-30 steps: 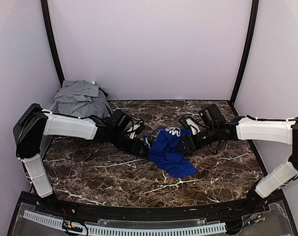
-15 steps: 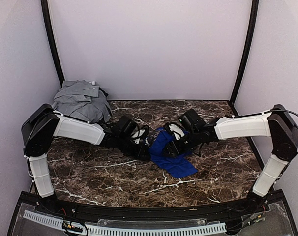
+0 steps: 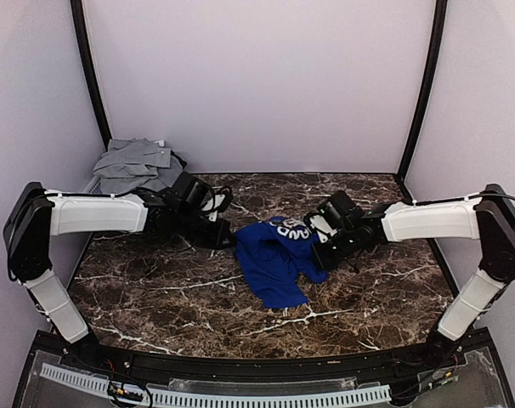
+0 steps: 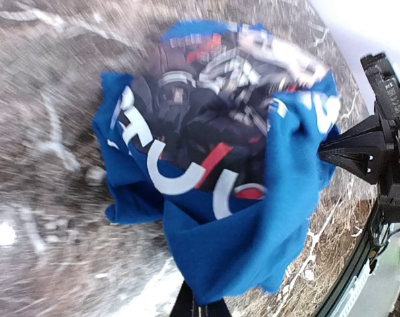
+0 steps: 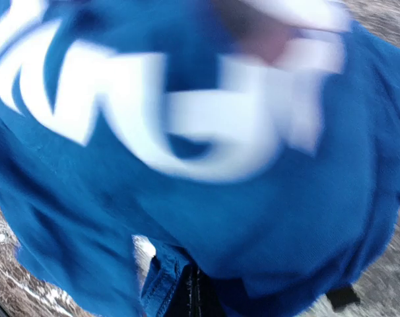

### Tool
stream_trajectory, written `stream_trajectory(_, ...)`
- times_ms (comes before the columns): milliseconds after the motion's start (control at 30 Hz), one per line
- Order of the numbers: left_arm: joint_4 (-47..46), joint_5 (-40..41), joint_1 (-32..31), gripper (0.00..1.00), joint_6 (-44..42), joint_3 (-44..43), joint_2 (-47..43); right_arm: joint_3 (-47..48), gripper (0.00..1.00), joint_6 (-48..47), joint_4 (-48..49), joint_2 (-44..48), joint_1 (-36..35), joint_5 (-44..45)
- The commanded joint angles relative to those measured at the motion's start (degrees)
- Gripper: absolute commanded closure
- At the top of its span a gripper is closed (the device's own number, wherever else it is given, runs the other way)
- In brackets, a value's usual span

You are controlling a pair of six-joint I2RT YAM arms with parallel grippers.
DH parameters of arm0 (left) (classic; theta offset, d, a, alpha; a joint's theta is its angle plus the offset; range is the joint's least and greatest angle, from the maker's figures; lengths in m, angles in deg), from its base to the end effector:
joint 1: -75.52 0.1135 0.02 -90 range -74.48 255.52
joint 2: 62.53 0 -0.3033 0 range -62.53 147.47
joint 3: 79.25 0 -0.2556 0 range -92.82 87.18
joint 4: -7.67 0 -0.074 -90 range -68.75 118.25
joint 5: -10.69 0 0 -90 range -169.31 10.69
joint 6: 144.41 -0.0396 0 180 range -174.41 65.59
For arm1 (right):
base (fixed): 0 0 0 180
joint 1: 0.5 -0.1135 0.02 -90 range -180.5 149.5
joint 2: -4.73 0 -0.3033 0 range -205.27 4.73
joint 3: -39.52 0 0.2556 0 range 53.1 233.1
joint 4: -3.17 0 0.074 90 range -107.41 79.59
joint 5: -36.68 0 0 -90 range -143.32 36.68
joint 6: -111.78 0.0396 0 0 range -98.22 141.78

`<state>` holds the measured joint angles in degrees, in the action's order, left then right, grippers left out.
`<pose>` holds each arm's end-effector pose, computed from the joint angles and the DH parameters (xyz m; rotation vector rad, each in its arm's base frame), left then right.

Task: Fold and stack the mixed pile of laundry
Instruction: Pick up the crumpled T-shirt from the center of the board.

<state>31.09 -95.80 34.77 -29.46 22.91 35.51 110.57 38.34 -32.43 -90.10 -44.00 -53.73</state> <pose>0.2831 -0.2588 0.2483 0.4912 2.4248 -0.8744 0.2445 0.2324 0.2149 -0.6217 2.5842 0.3724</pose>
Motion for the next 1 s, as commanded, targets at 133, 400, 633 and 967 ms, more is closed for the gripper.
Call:
stream_trajectory(133,14.9,5.7,2.0,1.00,-9.5,-3.8,-12.6,-6.2,1.00,-1.0,-3.5,17.3,12.3,1.5)
stream_trajectory(400,20.9,-0.4,-9.4,0.85,-17.3,-12.7,-5.8,-6.2,1.00,0.7,-3.5,23.4,17.3,2.0)
stream_trajectory(633,16.1,4.3,-5.5,0.37,-11.1,-5.1,-8.8,-6.8,1.00,0.8,-4.4,24.8,19.3,2.5)
stream_trajectory(967,18.0,20.2,-7.2,0.06,-8.8,2.3,-6.0,-7.5,1.00,1.0,-2.9,27.5,20.2,-0.7)
